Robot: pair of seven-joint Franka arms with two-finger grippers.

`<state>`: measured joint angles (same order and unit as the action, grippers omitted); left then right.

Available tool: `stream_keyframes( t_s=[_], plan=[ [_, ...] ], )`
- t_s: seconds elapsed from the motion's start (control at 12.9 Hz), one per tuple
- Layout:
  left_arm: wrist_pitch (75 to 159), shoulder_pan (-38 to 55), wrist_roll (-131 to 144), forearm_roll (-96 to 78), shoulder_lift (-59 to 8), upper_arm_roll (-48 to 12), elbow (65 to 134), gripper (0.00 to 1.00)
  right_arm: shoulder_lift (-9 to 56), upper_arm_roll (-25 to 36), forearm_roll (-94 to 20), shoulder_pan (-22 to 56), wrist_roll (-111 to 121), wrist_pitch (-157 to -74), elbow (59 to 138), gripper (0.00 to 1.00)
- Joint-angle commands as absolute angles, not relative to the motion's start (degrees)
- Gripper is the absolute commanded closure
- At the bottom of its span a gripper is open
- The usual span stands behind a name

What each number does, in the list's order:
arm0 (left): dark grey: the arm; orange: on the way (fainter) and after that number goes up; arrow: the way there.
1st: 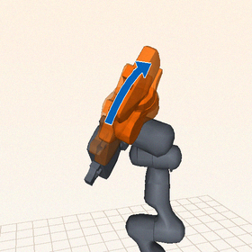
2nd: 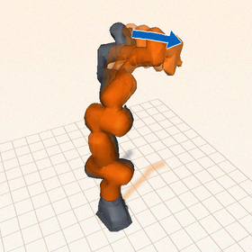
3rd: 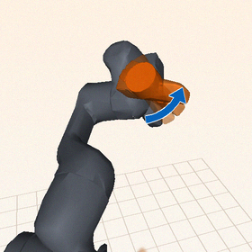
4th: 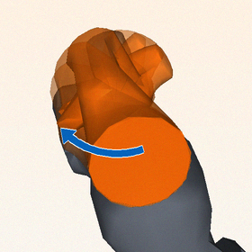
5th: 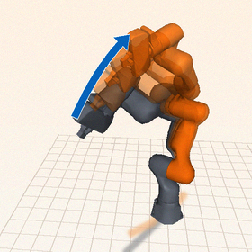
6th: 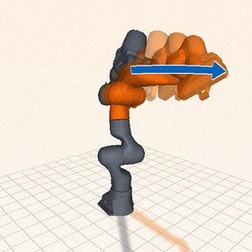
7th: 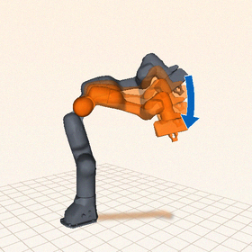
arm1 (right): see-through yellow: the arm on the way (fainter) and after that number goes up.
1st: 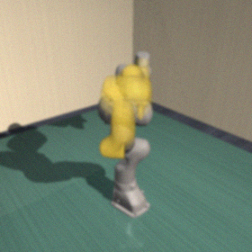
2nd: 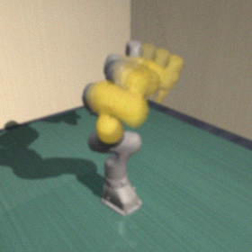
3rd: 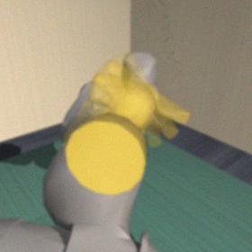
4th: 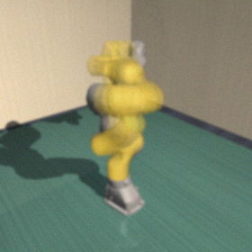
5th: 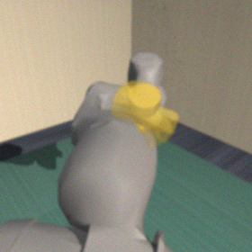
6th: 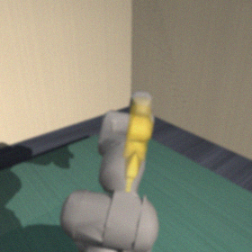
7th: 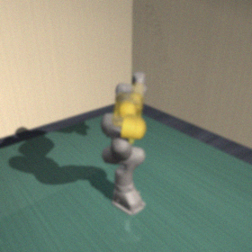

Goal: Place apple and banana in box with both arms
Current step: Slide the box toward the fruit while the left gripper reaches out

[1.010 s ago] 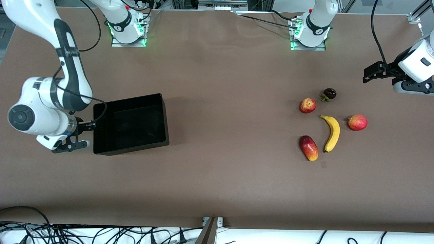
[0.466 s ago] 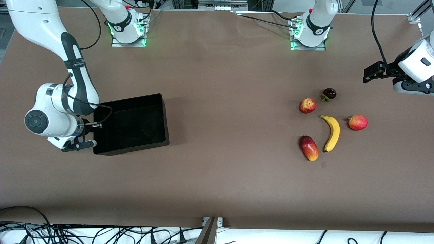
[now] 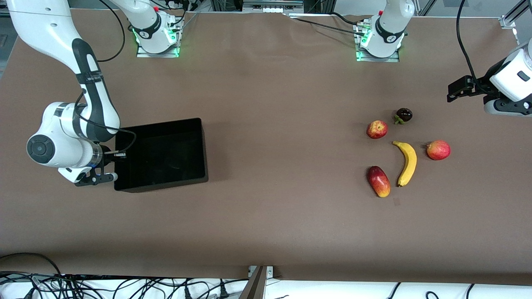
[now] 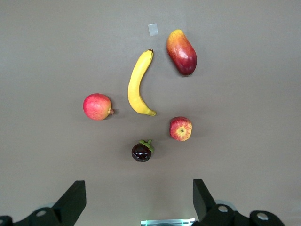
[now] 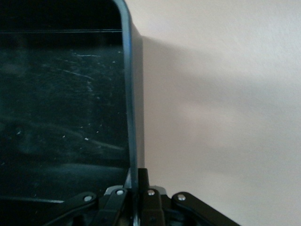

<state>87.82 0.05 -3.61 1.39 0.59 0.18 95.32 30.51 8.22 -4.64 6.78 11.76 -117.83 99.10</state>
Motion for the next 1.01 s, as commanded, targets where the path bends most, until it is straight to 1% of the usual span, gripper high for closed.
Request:
stream_keyframes(
  t_s=[0.0,0.23,0.39,0.62,0.78,0.93],
  plan=[
    [87.19,0.0,-3.25,2.81,0.26,0.17,94.66,0.0,30.05,4.23,-6.42,8.69,2.94,-109.8,90.73,1.0],
    [87.45,0.0,-3.43,4.83,-0.18,0.09,94.39,0.0,32.51,2.38,-7.2,16.23,-9.45,-108.81,85.88,1.0],
    [87.45,0.0,-3.43,4.83,-0.18,0.09,94.48,0.0,35.14,1.85,-12.1,21.15,-15.96,-109.51,82.72,1.0],
    [87.28,-0.35,-3.78,4.92,-0.26,0.18,94.48,0.0,40.67,1.93,-13.36,28.46,-25.37,-110.3,75.35,1.0],
    [87.28,-0.26,-3.6,4.83,-0.79,0.18,94.57,0.0,43.93,1.85,-13.36,32.41,-30.3,-113.8,72.26,1.0],
    [87.1,-0.26,-3.52,4.83,-0.97,0.09,95.79,0.0,46.92,1.93,-13.36,36.98,-34.26,-117.49,70.85,1.0]
  ],
)
